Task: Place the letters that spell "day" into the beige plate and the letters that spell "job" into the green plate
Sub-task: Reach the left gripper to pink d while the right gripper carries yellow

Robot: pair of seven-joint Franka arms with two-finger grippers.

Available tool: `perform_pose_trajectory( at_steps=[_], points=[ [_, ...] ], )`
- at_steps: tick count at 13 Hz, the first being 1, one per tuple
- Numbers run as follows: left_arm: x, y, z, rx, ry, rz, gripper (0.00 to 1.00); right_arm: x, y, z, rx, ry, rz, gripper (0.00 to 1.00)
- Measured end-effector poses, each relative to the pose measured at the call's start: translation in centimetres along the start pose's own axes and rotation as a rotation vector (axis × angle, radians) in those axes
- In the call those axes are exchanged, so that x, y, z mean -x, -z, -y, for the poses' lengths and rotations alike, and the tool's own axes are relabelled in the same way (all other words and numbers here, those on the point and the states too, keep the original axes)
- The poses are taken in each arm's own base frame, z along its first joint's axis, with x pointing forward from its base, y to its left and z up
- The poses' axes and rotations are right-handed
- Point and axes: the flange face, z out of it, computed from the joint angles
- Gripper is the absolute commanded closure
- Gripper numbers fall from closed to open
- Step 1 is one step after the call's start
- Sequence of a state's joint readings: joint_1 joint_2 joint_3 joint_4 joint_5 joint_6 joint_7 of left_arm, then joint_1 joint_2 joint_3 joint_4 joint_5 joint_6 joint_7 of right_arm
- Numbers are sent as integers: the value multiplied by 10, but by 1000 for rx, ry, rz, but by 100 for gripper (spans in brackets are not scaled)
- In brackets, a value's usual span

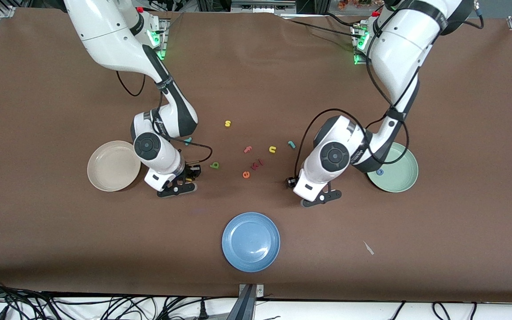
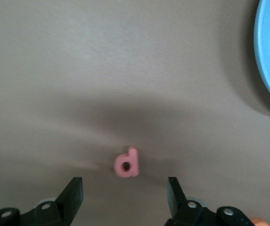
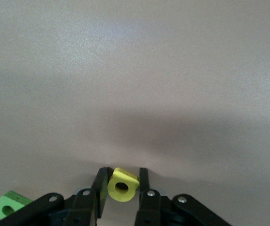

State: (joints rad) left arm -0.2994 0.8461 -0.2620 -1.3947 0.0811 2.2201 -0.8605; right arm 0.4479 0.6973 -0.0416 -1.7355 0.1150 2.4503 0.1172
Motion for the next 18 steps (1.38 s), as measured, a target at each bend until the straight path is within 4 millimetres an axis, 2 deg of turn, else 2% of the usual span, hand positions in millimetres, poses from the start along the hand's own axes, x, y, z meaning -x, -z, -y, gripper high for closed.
perform_pose_trajectory(
  at_steps=[2,5,7,9,10,13,15,18],
  points=[
    [-1,-19,0,2,27,0,36,0,0,0,0,0,0,84],
    [0,-29,0,-20,14,-12,49,-2,2,-1,0,-1,0,89],
    [3,-32,-2,-42,-7,-33,51,-7,13,-6,7,-2,22,89],
    [3,-37,-1,-52,-11,-34,51,-12,35,-19,19,14,48,91],
    [4,-39,-1,-54,-11,-31,68,-12,45,-31,27,35,65,91],
    [3,-40,-1,-57,-12,-33,88,-9,69,-73,49,93,117,91],
    [1,-39,-1,-56,-11,-36,92,-2,80,-100,58,129,137,91],
    [-9,-31,5,-60,3,-46,96,18,86,-145,68,178,167,91]
  ],
)
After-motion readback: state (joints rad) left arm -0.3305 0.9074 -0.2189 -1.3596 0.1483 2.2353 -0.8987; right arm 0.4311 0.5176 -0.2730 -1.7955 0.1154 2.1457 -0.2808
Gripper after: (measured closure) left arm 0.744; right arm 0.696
